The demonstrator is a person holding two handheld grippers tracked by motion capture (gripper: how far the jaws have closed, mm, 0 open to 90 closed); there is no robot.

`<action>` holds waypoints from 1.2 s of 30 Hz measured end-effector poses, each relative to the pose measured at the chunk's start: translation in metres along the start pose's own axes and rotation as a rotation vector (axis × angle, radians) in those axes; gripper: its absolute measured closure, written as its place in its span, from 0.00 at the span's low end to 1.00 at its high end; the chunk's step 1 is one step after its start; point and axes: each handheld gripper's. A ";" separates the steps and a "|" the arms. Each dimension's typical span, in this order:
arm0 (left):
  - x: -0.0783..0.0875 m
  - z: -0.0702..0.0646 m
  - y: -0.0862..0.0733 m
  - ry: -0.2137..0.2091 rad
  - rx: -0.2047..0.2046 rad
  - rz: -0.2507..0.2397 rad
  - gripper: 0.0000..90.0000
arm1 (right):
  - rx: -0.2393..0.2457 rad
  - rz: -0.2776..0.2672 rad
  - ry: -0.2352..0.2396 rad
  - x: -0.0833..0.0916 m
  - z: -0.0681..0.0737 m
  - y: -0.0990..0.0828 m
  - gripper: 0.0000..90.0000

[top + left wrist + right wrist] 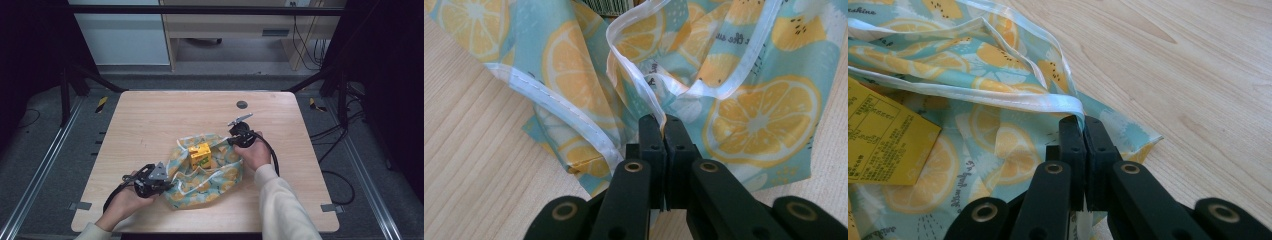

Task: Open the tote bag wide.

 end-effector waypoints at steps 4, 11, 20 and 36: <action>-0.001 -0.001 0.000 0.000 -0.005 0.009 0.99 | 0.003 0.010 -0.002 0.000 -0.001 0.000 0.97; -0.001 -0.004 -0.001 0.005 -0.012 0.014 0.98 | -0.011 0.013 0.001 0.002 -0.002 -0.002 0.89; 0.005 -0.009 -0.003 0.039 0.014 -0.029 0.74 | -0.018 -0.051 -0.025 0.021 0.001 -0.004 0.61; 0.023 -0.008 -0.003 0.073 0.072 -0.136 0.19 | 0.001 -0.152 -0.058 0.070 0.012 -0.019 0.23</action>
Point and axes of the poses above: each handheld gripper's, and its own axes: x roughly backward along the jaws, y roughly out of its top, z roughly to its left, and after that the axes turned 13 degrees about z, right-handed
